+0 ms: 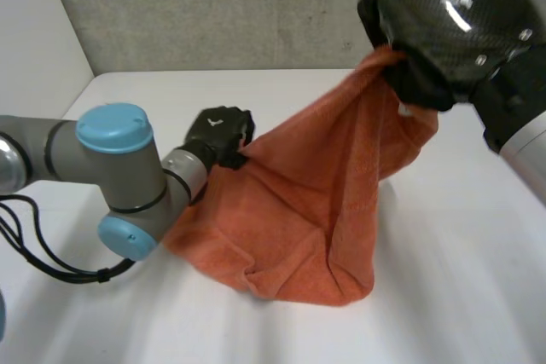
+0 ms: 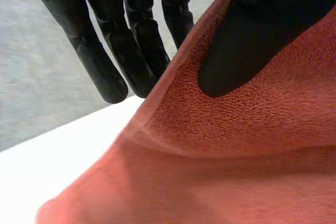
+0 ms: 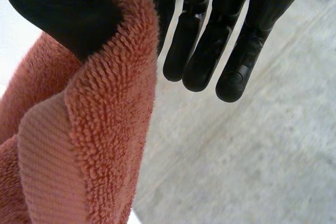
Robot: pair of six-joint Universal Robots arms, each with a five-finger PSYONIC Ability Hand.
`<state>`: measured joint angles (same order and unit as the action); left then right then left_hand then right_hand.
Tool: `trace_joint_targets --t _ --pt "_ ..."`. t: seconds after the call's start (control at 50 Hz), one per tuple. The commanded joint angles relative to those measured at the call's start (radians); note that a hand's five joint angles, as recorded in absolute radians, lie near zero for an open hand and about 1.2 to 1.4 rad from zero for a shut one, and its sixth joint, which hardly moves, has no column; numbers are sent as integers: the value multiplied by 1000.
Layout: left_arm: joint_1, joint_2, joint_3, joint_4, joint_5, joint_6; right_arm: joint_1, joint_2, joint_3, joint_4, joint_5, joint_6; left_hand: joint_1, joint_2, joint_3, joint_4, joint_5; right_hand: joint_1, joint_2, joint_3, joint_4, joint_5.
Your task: Fold the laundry
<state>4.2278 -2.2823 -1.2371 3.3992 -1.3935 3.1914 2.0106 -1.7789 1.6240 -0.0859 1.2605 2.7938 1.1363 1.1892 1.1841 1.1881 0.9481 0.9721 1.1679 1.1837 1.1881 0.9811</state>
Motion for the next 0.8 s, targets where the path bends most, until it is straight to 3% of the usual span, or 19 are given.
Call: trace_joint_targets --t 0.02,0.16,0.32,0.42,0.5,0.56,0.62,0.7,0.8 --pt "52 127 -117 5 -61 97 -65 156 66 3 -15 -13 260 207 212 208 274 424 228 213 208 241" --pt "57 219 -277 -5 -27 162 -67 352 62 83 -27 -68 260 207 212 208 274 424 228 213 208 241" --pt "54 170 -308 -21 -18 311 -62 519 -71 241 -7 -214 260 207 212 208 274 424 228 213 208 241" --pt "54 101 -135 -15 -28 390 -62 633 -277 248 23 -221 260 207 212 208 274 424 228 213 208 241" --pt "54 63 165 -6 -28 417 -62 722 -633 242 140 -227 260 207 212 208 274 424 228 213 208 241" --pt "57 72 301 43 -42 415 -61 733 -815 210 197 -224 260 207 212 208 274 424 228 213 208 241" --pt "60 121 390 176 -100 413 -59 728 -960 83 224 -206 260 207 212 208 274 424 228 213 208 241" --pt "61 217 363 307 -148 409 -55 650 -926 -66 226 -189 260 207 212 208 274 424 228 213 208 241" --pt "63 309 190 310 -147 410 -59 529 -736 -89 178 -171 260 207 212 208 274 424 228 213 208 241"
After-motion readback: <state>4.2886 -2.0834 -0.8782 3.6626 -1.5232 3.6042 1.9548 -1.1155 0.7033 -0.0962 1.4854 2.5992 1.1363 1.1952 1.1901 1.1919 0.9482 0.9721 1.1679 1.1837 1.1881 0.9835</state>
